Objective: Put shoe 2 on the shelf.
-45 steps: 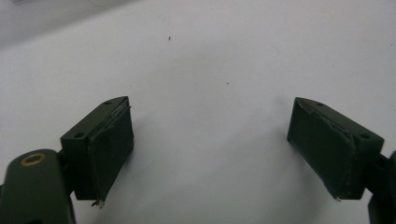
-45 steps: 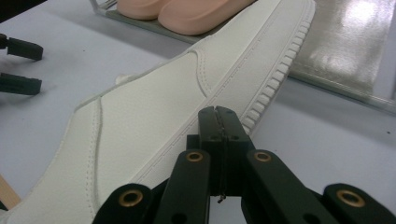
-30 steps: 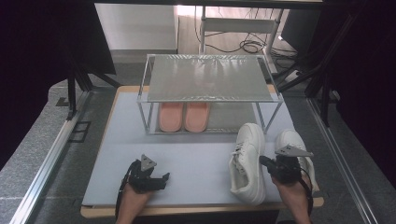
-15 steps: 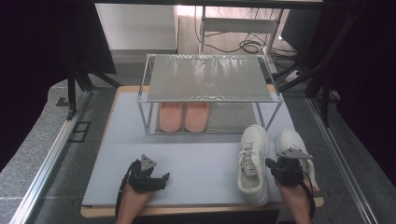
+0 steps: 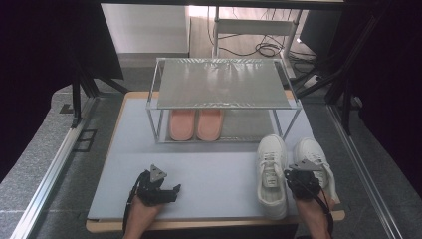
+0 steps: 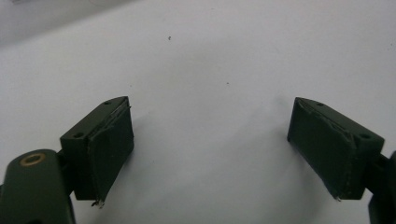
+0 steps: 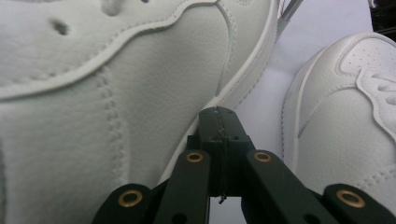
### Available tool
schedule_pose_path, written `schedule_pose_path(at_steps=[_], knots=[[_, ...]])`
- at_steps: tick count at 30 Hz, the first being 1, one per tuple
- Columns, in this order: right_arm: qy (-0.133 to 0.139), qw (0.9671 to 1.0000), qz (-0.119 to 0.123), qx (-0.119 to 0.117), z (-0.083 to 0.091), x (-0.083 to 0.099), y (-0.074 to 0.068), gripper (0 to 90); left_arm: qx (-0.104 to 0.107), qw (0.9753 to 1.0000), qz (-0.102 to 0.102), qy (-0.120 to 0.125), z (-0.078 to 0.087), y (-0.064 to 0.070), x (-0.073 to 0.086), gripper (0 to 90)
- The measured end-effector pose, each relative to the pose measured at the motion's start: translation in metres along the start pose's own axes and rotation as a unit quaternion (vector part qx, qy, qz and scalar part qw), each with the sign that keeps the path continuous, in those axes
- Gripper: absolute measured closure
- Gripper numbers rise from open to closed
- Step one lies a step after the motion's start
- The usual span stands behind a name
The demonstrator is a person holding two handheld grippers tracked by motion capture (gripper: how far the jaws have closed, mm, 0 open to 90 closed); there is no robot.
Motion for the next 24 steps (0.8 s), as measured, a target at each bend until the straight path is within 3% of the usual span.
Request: schedule_pose_path(at_steps=[4,9,11,19,24], knots=[[-0.006,0.9999,-0.002,-0.008,-0.010,-0.002,-0.002,90.0,0.000,1.0000,0.000,0.000,0.000,0.000,0.000,14.4],[-0.025,0.9972,-0.001,-0.071,-0.032,0.001,-0.018,90.0,0.000,1.0000,0.001,0.000,0.000,0.000,0.000,14.5],[-0.010,0.9966,-0.001,-0.082,-0.038,0.000,-0.025,90.0,0.000,1.0000,0.000,0.000,0.000,0.000,0.000,14.5],[0.001,0.9963,-0.026,-0.082,-0.044,-0.005,-0.019,90.0,0.000,1.0000,0.000,0.000,0.000,0.000,0.000,14.5],[0.003,0.9956,-0.022,-0.091,-0.048,-0.006,-0.018,90.0,0.000,1.0000,0.000,0.000,0.000,0.000,0.000,14.5]])
Point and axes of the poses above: each handheld gripper's, and its own axes: z roughly backward along the jaws, x roughly out of its underside, y roughly to its right, the point moved 2 cm from there along -z, roughly forward along the jaws, and after that the axes turned 12 degrees about -x, right-handed, at the moved point
